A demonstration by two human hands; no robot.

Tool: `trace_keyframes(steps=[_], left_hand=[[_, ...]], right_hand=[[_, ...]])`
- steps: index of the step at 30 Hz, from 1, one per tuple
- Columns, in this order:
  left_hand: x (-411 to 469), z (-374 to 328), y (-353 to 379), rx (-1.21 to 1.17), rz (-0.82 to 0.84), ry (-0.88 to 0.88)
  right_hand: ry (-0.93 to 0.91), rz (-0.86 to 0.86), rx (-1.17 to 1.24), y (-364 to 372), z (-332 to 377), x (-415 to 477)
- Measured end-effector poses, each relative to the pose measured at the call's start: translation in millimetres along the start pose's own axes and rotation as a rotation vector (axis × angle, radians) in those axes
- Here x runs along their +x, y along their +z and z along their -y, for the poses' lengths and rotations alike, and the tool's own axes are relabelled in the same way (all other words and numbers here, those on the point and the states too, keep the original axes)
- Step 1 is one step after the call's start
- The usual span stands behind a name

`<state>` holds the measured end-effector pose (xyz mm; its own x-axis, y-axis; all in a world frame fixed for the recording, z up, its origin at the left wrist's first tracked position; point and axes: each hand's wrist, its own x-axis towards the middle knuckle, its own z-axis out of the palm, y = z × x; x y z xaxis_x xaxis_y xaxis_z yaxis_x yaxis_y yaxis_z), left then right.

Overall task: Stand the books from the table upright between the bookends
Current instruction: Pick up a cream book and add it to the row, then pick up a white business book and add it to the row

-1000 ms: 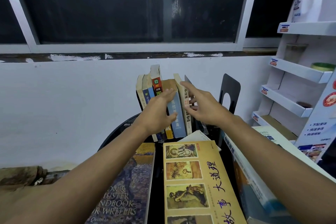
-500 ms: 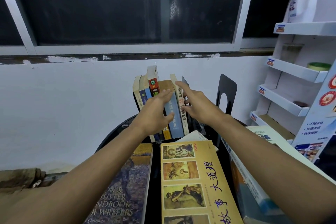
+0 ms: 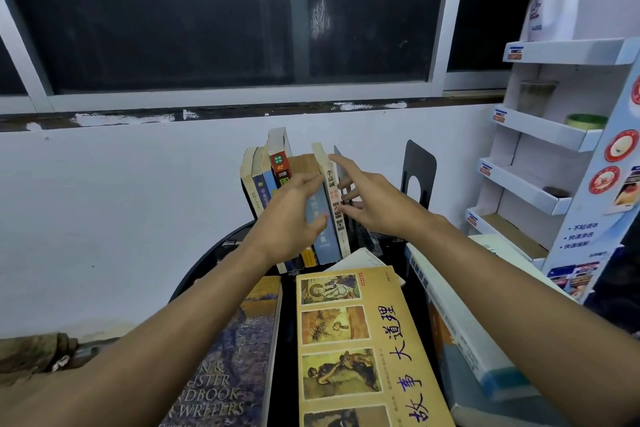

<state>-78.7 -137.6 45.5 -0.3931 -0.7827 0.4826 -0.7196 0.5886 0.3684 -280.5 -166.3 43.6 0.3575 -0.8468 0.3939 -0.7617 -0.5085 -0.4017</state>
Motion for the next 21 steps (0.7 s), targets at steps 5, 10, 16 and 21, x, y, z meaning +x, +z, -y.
trace_keyframes(steps=[5, 10, 16, 21], left_hand=[[-0.7, -22.2, 15.3, -0.085, -0.012, 0.074], [3.3, -50.6, 33.9, -0.109, 0.093, 0.072], [10.6, -70.8, 66.8, -0.063, 0.260, 0.026], [18.2, -77.2, 94.4, -0.010, 0.382, -0.097]], right_hand=[[-0.006, -0.035, -0.084, -29.7, -13.8, -35.1], [0.046, -0.048, -0.196, -62.2, -42.2, -77.8], [0.253, 0.028, -0.303, -95.0, -91.6, -139.4], [0.428, 0.068, -0.304, -109.4, -126.3, -177.2]])
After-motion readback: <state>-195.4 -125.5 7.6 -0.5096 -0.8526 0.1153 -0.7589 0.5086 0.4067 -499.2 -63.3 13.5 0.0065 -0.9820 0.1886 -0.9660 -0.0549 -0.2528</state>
